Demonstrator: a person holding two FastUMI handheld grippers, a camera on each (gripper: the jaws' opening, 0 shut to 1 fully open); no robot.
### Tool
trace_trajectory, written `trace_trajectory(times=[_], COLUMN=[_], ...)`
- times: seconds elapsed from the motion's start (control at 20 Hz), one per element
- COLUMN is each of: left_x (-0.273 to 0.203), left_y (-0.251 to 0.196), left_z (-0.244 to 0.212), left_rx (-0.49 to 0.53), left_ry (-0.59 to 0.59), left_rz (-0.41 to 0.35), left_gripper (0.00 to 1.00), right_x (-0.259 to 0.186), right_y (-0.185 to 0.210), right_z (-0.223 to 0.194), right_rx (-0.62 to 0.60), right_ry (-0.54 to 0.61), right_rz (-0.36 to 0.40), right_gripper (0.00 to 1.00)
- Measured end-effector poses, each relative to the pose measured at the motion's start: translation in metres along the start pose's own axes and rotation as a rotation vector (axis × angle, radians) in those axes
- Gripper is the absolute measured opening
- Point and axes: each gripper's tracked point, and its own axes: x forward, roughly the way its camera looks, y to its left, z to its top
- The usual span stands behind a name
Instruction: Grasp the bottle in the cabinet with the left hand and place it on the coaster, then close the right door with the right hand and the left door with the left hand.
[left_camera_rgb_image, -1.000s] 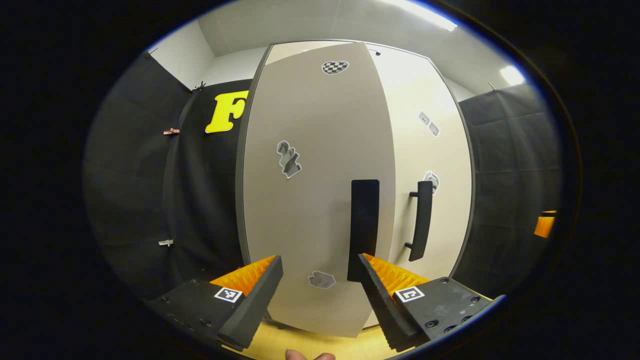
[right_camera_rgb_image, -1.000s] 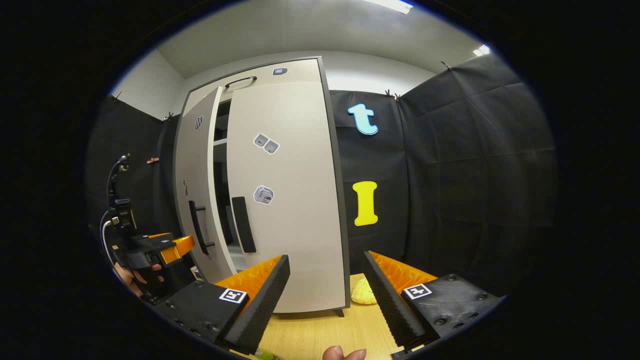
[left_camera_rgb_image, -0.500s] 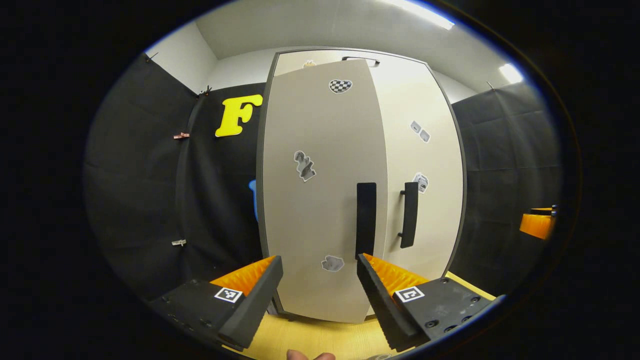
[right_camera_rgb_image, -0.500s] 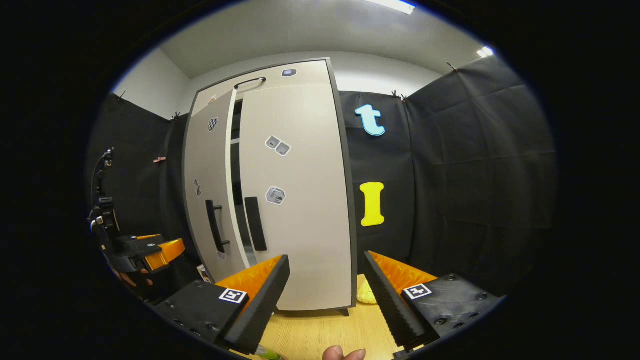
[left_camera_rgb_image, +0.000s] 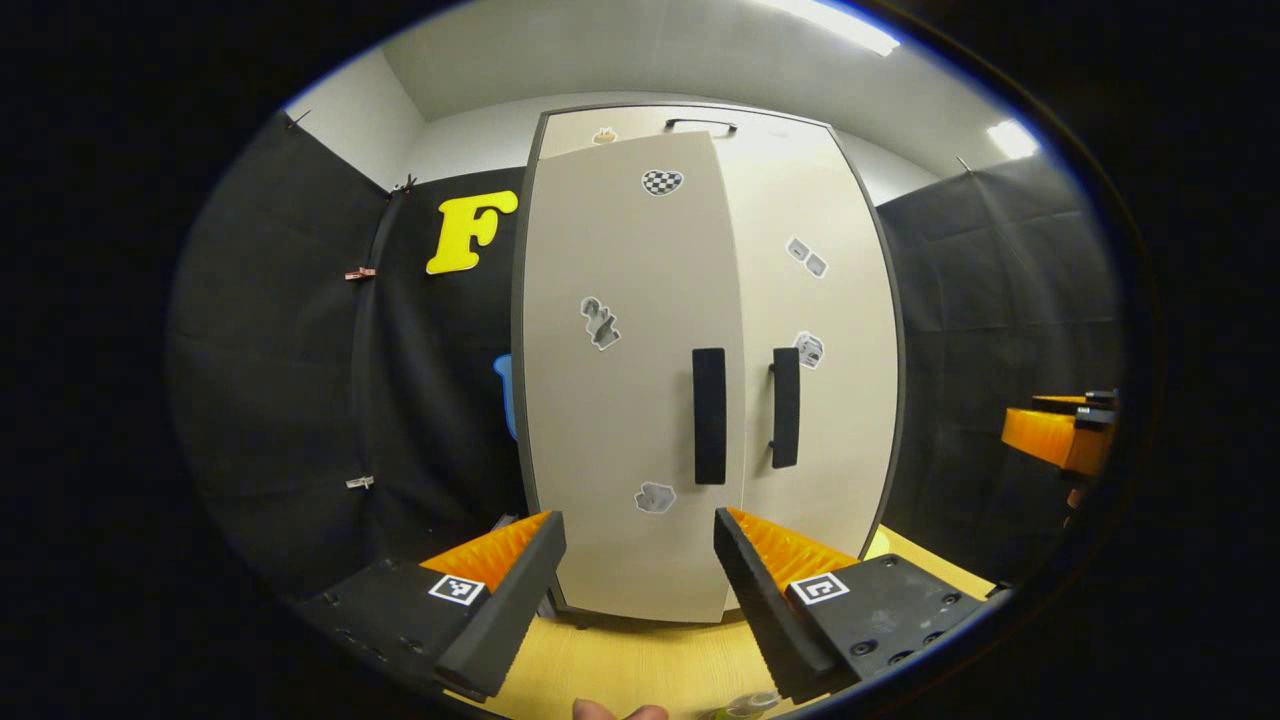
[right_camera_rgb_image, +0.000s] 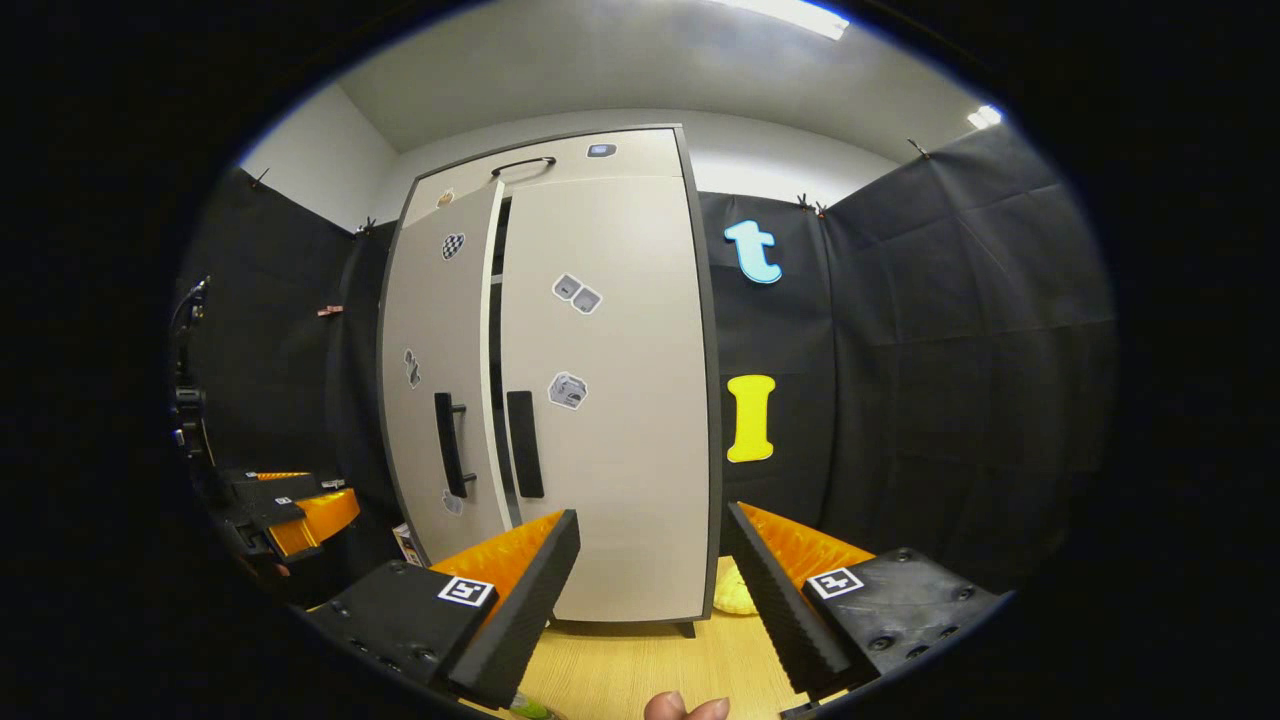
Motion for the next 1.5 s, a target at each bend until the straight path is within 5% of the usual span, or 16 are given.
trace_trajectory(times=[0.45,0.85,1.5], left_x=[-0.015,-0.014,0.004], left_y=[-0.010,-0.013,-0.045], left_z=[-0.006,-0.005,0.005], left_rx=[-0.009,-0.092,-0.068], left_ry=[-0.021,-0.056,-0.049], left_rz=[-0.057,0.020,0.118], left_gripper=[0.94,0.94,0.94], right_x=[0.004,0.000,0.008], right_y=[0.010,0.014,-0.002], right_z=[-0.002,-0.002,-0.011], right_rx=[-0.033,-0.018,0.004], right_ry=[-0.018,-0.034,0.006], right_rz=[-0.029,0.037,0.095], right_gripper=[0.98,0.98,0.98])
